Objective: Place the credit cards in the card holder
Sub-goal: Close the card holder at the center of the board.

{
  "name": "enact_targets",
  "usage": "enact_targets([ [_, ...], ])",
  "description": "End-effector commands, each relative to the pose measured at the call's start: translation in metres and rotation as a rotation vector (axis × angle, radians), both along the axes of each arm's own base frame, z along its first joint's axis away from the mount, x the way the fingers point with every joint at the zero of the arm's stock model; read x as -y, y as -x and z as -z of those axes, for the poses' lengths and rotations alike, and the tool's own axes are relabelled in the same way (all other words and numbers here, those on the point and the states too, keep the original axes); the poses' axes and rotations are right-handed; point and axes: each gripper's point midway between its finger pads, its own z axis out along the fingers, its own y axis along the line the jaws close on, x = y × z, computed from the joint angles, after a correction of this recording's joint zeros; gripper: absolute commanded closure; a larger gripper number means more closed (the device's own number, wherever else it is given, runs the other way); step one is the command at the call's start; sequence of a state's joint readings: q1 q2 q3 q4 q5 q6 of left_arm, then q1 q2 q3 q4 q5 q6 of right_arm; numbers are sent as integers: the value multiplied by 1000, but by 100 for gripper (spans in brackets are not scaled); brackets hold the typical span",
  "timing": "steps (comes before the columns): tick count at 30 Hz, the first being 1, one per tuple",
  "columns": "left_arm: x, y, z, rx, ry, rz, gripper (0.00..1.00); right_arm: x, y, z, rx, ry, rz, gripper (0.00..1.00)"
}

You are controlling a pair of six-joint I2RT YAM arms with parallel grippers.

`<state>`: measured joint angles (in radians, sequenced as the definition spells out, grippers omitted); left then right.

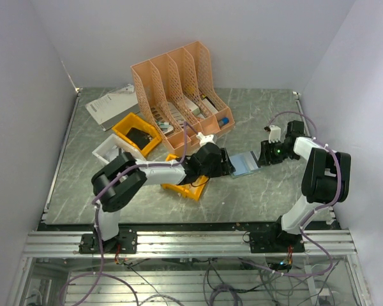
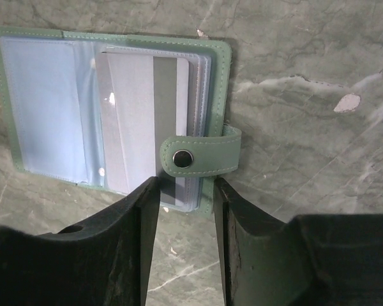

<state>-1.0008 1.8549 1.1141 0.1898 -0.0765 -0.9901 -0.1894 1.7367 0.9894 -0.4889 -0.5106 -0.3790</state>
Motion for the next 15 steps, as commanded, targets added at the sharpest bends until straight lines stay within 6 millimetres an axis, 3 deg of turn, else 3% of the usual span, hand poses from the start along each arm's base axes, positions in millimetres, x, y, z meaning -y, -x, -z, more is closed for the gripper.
enact_targets([
  [1,11,-4,19,-48,7,-34,25,3,6,9,-44,-4,3,63],
  [7,14,-2,46,-117,12,-70,24,3,10,15,-69,-2,1,65],
  [15,22,-4,59,-179,93,-197,25,3,10,14,-68,-4,1,66],
])
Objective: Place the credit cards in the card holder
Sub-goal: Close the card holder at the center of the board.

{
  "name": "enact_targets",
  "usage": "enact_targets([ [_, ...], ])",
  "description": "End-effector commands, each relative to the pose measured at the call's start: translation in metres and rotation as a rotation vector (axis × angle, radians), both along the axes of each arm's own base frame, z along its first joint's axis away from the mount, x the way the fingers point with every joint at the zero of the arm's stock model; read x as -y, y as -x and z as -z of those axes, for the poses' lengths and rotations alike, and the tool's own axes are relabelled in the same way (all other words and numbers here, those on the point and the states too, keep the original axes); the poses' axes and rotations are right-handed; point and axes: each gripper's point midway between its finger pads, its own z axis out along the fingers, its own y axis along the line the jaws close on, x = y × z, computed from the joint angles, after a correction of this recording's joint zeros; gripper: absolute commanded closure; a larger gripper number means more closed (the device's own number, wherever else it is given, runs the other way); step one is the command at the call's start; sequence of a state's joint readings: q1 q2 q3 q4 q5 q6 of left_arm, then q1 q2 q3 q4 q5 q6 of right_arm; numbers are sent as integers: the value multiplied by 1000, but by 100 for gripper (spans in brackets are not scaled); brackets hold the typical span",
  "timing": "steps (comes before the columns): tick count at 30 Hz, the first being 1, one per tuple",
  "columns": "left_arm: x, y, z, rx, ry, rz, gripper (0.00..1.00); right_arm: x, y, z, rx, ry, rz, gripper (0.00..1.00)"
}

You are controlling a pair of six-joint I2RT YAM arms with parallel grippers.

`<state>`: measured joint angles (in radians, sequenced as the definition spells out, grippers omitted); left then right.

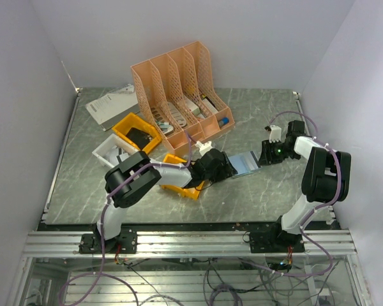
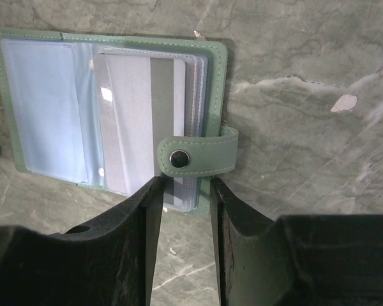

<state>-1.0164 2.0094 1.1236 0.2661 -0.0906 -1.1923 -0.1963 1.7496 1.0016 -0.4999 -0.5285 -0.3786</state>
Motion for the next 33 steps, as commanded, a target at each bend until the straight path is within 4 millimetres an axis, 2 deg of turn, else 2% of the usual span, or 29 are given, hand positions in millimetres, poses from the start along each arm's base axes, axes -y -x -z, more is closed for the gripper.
enact_targets([
  [1,7,-8,9,-17,43,-109,25,3,11,14,-62,12,0,66],
  [6,5,-22,19,14,47,-177,31,1,12,14,-65,2,-5,67],
  [11,13,-33,20,52,44,-184,40,-1,13,14,-69,-9,-10,67],
  [14,17,-35,19,60,54,-180,42,-2,14,14,-72,-14,-11,68],
  [17,22,-39,9,93,91,-178,45,-3,14,14,-74,-21,-14,68],
  [21,27,-45,-13,166,126,-160,60,-6,15,13,-72,-35,-19,68],
  [24,30,-50,-28,214,120,-144,63,-8,14,11,-67,-46,-21,68],
  [26,33,-51,-33,237,96,-123,67,-9,14,8,-60,-52,-24,68],
  [28,37,-55,-40,255,63,-105,76,-11,14,6,-55,-64,-28,68],
  [29,35,-55,-37,258,23,-93,80,-13,13,4,-50,-73,-32,68],
  [31,40,-60,-44,277,-42,-65,83,-16,13,0,-40,-93,-41,68],
  [33,41,-61,-36,272,-161,-14,84,-21,13,-6,-29,-126,-51,68],
])
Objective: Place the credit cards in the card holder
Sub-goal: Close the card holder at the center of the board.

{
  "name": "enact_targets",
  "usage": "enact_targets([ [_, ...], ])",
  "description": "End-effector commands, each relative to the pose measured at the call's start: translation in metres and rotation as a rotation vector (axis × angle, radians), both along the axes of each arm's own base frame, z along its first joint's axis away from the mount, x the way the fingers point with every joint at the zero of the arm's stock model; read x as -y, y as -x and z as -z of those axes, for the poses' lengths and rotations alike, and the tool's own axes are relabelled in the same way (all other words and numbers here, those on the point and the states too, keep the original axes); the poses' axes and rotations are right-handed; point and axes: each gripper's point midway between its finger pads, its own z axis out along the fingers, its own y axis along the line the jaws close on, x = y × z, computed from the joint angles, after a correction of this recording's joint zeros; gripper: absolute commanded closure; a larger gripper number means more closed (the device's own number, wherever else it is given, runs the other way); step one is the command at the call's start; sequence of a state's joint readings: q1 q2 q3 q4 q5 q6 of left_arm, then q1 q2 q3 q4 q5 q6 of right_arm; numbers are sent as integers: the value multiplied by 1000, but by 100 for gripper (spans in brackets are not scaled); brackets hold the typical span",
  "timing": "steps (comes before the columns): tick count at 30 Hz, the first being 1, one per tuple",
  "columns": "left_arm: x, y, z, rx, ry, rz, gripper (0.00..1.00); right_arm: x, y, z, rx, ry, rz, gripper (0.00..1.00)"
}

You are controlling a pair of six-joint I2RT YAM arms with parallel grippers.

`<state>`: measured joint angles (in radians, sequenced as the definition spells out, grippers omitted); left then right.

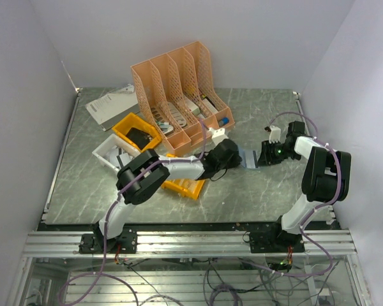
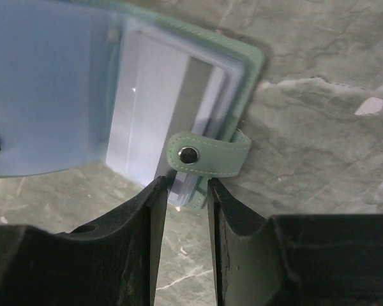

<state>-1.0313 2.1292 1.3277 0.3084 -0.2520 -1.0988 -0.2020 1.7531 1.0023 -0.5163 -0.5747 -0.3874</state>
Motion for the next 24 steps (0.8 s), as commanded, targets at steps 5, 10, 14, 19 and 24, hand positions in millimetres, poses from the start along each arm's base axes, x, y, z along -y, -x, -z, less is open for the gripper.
enact_targets([
  [5,9,-17,8,39,-446,167,86,-14,0,-30,50,-154,-26,65],
  [10,1,-23,15,58,-629,247,87,9,-4,-50,133,-157,29,62],
  [14,-13,-25,9,81,-730,274,87,20,-3,-52,177,-135,57,61],
  [19,-34,-23,-12,94,-803,265,88,23,-6,-52,230,-91,72,58],
  [24,-42,-13,-18,60,-775,255,93,10,-8,-47,229,-61,45,56],
])
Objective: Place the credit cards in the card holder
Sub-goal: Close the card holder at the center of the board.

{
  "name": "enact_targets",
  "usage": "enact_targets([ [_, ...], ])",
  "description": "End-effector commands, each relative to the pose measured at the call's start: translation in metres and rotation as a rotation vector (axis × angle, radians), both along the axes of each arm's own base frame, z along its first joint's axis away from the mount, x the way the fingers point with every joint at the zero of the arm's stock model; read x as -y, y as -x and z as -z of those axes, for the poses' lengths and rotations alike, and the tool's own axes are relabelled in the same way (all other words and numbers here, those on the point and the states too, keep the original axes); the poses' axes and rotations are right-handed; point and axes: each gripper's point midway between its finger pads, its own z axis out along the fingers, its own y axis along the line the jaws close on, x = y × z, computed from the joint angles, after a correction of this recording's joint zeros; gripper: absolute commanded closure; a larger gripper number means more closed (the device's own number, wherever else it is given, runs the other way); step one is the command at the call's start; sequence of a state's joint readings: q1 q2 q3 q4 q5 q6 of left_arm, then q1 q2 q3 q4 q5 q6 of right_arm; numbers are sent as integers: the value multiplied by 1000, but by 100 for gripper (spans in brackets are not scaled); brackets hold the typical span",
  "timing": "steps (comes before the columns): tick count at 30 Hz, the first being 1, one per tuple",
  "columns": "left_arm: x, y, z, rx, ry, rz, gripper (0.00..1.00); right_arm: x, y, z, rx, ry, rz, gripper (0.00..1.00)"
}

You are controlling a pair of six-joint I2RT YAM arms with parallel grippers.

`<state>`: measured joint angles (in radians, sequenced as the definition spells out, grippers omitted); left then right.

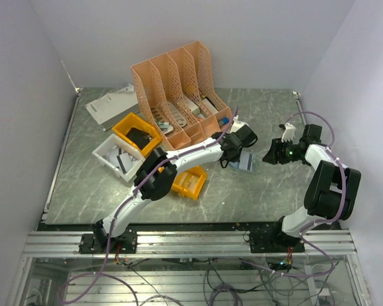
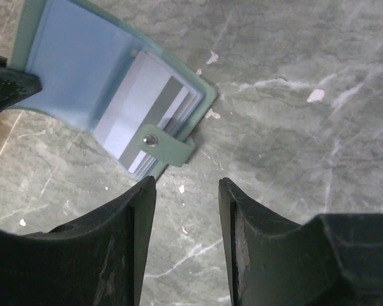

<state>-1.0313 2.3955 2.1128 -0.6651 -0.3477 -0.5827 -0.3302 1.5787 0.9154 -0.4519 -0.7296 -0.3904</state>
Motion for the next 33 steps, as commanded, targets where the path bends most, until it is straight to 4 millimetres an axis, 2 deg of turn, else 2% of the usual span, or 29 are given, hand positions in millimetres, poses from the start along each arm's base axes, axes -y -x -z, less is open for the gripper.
enact_targets([
  [1,-24,13,-21,-9,-36,-14,93,-12,-9,-1,42,57,-24,55],
  [10,-26,21,-42,-10,32,-48,93,-55,-13,5,66,150,-110,54],
  [19,-21,27,-44,-42,95,-63,93,-87,-8,15,44,157,-151,54],
  [33,-18,30,-54,-43,149,-71,93,-93,-12,38,8,315,-122,55],
])
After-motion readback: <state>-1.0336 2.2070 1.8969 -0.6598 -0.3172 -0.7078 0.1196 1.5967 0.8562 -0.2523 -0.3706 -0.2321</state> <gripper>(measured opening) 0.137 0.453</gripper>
